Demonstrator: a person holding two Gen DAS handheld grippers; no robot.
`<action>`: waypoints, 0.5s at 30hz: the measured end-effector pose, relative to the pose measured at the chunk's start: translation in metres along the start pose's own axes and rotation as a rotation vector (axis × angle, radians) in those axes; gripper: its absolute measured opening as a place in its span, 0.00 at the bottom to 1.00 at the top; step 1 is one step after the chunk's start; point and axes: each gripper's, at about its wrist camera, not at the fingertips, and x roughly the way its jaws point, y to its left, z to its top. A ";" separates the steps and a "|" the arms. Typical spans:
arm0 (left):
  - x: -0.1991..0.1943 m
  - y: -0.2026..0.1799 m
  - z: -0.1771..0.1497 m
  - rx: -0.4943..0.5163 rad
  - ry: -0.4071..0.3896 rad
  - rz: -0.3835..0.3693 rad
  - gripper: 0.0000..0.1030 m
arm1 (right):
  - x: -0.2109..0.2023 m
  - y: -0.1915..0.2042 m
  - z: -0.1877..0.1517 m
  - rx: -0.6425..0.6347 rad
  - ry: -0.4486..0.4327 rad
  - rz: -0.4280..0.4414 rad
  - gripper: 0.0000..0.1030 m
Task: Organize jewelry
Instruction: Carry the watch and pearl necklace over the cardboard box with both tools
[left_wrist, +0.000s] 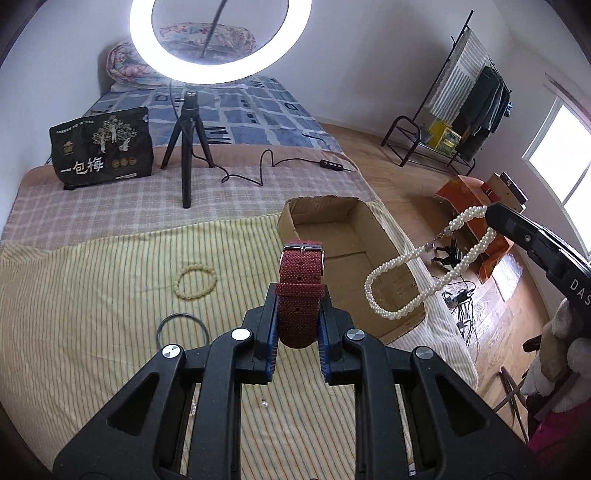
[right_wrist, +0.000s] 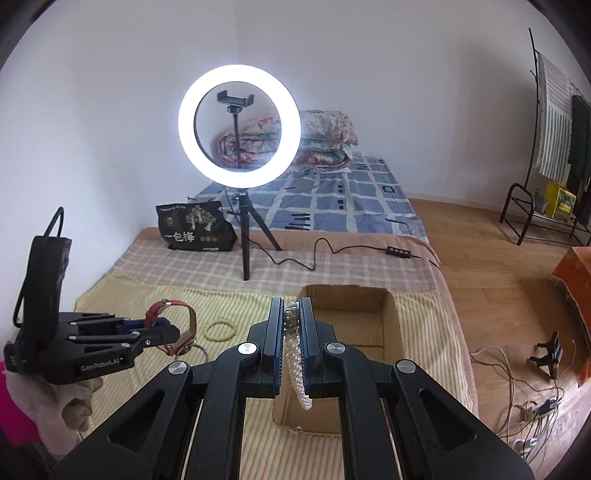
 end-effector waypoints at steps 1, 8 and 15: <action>0.007 -0.004 0.004 0.009 0.005 0.000 0.16 | 0.003 -0.006 -0.003 0.006 0.010 -0.008 0.06; 0.054 -0.017 0.028 0.028 0.040 -0.018 0.16 | 0.022 -0.039 -0.019 0.032 0.080 -0.043 0.06; 0.099 -0.033 0.047 0.043 0.077 -0.042 0.16 | 0.038 -0.059 -0.038 0.046 0.133 -0.050 0.06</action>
